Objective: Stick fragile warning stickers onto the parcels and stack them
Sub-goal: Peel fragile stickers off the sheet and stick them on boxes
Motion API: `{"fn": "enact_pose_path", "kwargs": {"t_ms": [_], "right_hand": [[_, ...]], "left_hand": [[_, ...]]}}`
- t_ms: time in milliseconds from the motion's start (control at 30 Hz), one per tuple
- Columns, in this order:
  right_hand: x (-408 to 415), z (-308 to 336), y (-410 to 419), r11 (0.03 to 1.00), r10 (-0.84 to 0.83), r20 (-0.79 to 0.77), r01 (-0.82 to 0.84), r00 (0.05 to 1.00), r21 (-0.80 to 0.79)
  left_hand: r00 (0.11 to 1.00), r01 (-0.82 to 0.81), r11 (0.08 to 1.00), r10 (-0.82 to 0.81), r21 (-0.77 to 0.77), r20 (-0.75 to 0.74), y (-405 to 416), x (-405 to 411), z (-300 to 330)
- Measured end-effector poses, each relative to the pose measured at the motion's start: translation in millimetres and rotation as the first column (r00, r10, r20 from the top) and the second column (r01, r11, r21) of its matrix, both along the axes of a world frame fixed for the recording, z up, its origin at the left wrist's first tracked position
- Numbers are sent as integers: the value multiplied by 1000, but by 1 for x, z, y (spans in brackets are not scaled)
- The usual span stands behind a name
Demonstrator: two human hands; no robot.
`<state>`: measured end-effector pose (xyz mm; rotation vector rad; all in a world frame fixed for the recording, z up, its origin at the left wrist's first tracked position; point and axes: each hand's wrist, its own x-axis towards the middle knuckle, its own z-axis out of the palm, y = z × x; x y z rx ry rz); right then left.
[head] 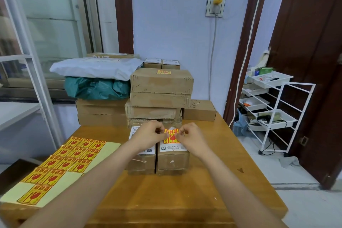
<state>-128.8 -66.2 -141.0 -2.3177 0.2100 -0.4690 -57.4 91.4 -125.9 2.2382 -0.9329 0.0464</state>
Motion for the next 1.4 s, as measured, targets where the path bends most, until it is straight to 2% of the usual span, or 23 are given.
{"fn": "enact_pose_path", "kwargs": {"t_ms": [333, 567, 833, 1167, 1400], "right_hand": [[-2, -6, 0, 981, 9, -48, -18, 999, -191], [-3, -4, 1, 977, -42, -54, 29, 998, -212], [3, -2, 8, 961, -113, -83, 88, 990, -261], [6, 2, 11, 953, -112, -81, 84, 990, -290], [3, 1, -1, 989, -37, -31, 32, 999, -143]], "left_hand": [[999, 42, 999, -42, 26, 9, 7, 0, -6], [999, -36, 999, 35, -5, -22, 2, -2, -5], [994, -105, 994, 104, 32, 41, -5, -3, -1], [995, -85, 992, 79, 92, 66, -7, 4, -1], [999, -17, 997, 19, 76, -36, 3, 12, -2]]}}
